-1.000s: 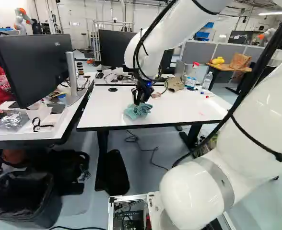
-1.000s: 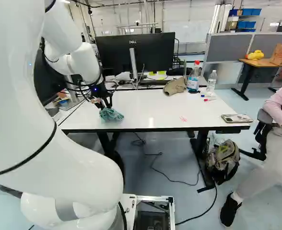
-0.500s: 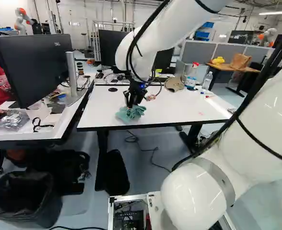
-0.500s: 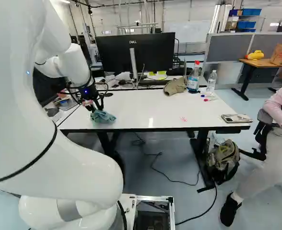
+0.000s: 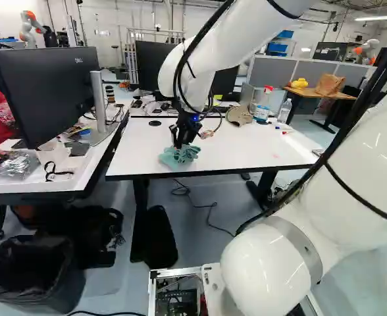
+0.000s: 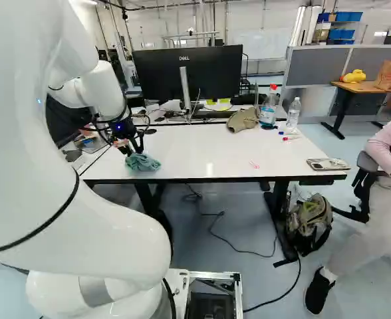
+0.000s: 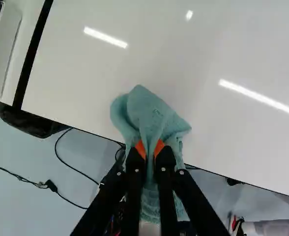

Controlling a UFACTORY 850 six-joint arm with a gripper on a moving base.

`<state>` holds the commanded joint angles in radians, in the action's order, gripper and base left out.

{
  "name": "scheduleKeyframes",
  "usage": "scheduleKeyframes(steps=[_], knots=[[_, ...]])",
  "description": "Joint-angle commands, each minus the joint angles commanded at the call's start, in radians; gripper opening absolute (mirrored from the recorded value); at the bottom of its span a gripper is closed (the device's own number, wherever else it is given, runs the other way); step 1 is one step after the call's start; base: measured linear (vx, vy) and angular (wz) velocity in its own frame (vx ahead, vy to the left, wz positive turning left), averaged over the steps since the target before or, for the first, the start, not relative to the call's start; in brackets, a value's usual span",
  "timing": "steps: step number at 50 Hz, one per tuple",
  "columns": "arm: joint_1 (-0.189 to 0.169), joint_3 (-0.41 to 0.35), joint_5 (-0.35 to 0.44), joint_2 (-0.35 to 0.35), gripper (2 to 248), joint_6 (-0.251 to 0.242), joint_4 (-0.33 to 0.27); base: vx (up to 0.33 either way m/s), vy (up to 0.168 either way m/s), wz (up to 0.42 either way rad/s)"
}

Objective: Clean the table with the green towel

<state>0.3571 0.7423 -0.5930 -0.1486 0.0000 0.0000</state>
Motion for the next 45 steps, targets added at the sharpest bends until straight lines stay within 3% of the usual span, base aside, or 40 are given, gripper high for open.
scheduleKeyframes(steps=[12,45], knots=[[-0.012,-0.004,0.0,-0.014,38,0.0,0.0,0.0,0.0,0.0],[-0.164,-0.031,0.0,-0.154,38,0.0,0.0,0.0,0.0,0.0]])
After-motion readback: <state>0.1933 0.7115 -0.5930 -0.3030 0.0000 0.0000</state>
